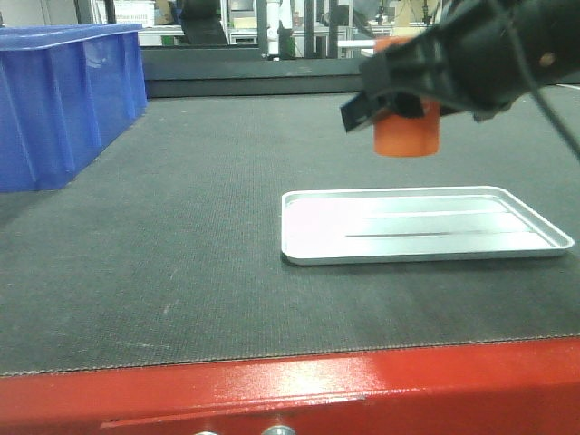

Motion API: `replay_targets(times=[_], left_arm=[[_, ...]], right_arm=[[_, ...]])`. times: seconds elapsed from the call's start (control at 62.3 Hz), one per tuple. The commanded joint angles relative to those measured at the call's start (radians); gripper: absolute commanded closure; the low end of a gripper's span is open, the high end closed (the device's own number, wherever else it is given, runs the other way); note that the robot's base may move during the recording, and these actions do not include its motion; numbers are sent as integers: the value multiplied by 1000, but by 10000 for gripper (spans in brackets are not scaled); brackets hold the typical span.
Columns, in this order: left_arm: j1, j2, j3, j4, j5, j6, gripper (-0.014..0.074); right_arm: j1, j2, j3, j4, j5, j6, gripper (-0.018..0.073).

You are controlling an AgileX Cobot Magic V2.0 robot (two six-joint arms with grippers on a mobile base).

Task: Grab orange capacitor from left shelf to right conveyor
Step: 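Move the right gripper over the silver tray and lower the capacitor, then open the right gripper, releasing the capacitor upright on the tray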

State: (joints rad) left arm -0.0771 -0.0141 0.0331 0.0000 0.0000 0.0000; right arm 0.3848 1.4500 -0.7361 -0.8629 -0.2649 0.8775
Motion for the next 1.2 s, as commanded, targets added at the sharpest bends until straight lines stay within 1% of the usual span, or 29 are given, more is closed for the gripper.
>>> replay_targets(times=[0.0,0.096,0.225,0.353,0.449,0.53,0.594,0.658,0.738,0.754,0.819,0.867,0.947,1.188], left_arm=[[-2,10,-8,-5,-90,0,701],[-2,10,-8,-5,-90,0,701],[-2,10,-8,-5,-90,0,701],[-2,10,-8,-5,-90,0,701],[-2,10,-8,-5,-90,0,701],[-2,10,-8,-5,-90,0,701],[-2,10,-8,-5,-90,0,701],[-2,10,-8,-5,-90,0,701],[-2,10,-8,-5,-90,0,701],[-2,10,-8,-5,-90,0,701],[-2,10,-8,-5,-90,0,701],[-2,10,-8,-5,-90,0,701],[-2,10,-8,-5,-90,0,701],[-2,10,-8,-5,-90,0,701]], right_arm=[[-44,17,-40,-4,-102,-8,511],[-82,64,-40,-4,-172,-54,511],[-107,118,-40,-4,-276,-145,511],[-109,166,-40,3,-315,-241,511],[-109,197,-40,15,-342,-275,510],[-109,222,-40,49,-353,-284,494],[-114,242,-40,91,-371,-284,438],[-123,256,-40,128,-399,-284,356],[-133,266,-40,158,-434,-284,218],[-135,266,-40,161,-440,-284,179],[-135,267,-40,168,-453,-289,71],[-135,267,-40,169,-453,-305,10],[-135,267,-40,169,-453,-334,-36],[-135,259,-40,169,-454,-340,-39]])
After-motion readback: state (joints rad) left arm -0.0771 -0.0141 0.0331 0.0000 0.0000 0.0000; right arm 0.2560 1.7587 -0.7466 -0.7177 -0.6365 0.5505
